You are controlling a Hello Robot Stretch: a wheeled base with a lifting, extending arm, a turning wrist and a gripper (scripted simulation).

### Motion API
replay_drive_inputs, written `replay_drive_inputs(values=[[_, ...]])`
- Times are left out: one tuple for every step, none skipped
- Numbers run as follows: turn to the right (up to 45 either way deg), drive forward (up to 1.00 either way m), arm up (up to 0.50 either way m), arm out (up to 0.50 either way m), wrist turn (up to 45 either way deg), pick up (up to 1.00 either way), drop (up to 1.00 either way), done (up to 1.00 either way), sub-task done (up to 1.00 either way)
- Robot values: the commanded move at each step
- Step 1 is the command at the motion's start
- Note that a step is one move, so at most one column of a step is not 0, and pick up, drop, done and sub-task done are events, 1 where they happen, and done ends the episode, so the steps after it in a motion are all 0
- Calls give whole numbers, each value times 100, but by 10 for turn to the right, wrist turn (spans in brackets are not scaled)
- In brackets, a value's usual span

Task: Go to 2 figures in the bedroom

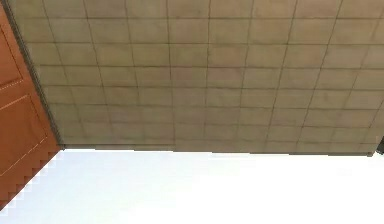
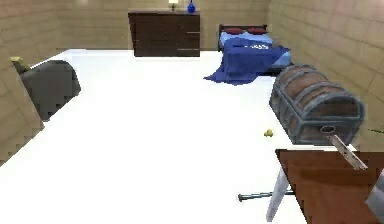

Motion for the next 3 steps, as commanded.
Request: replay_drive_inputs(values=[[0,10,0,0,0,0,0,0,0],[-450,0,0,0,0,0,0,0,0],[-360,0,0,0,0,0,0,0,0]])
